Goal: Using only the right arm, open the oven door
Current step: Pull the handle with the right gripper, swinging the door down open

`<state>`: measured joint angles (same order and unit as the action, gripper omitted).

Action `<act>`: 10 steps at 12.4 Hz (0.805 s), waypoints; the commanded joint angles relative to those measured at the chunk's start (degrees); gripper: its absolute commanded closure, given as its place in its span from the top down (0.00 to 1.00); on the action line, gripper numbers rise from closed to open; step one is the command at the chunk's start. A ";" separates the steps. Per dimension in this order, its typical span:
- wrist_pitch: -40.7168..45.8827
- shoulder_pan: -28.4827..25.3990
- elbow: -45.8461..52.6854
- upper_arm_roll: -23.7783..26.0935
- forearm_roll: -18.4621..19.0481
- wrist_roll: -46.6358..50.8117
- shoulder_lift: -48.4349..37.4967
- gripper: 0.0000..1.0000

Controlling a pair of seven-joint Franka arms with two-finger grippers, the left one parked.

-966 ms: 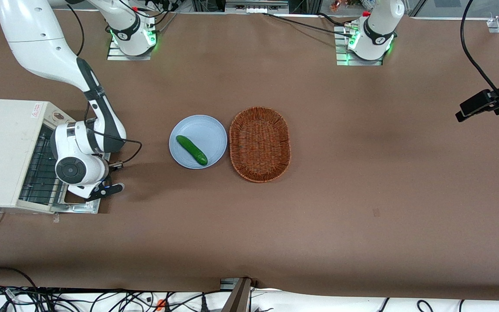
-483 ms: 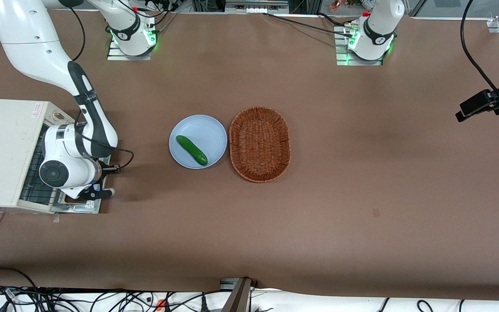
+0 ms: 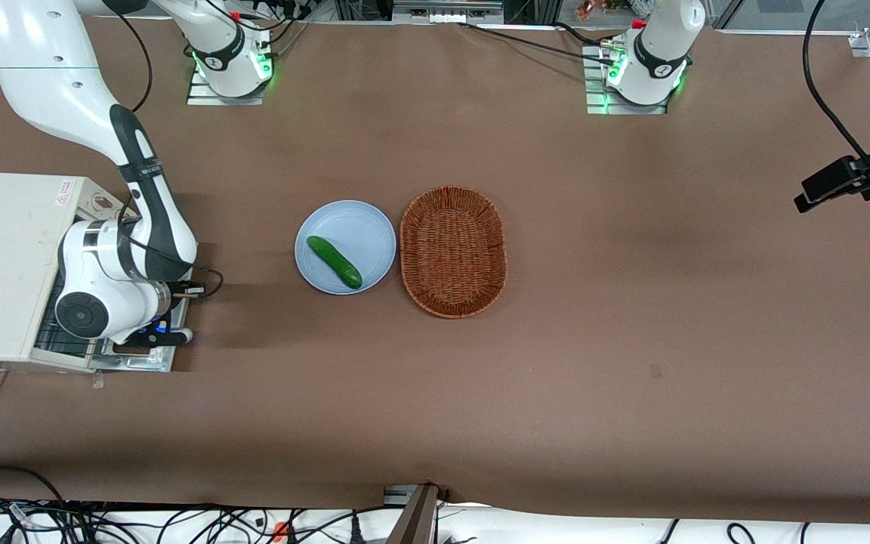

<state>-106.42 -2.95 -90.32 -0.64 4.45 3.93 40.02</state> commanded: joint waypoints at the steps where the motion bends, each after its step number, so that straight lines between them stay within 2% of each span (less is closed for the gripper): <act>1: 1.22 -0.92 0.68 -0.67 -1.55 0.99 0.49 0.00; 7: 3.94 -0.22 4.89 -0.85 -1.72 -4.62 -1.08 0.00; 8: 3.94 -0.13 4.81 -0.85 -1.81 -6.20 -3.44 0.00; 10: 4.99 -0.13 4.63 -0.76 -1.81 -6.65 -7.48 0.22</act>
<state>-103.61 -3.16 -84.86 -1.31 4.07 -0.81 37.13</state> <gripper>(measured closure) 0.921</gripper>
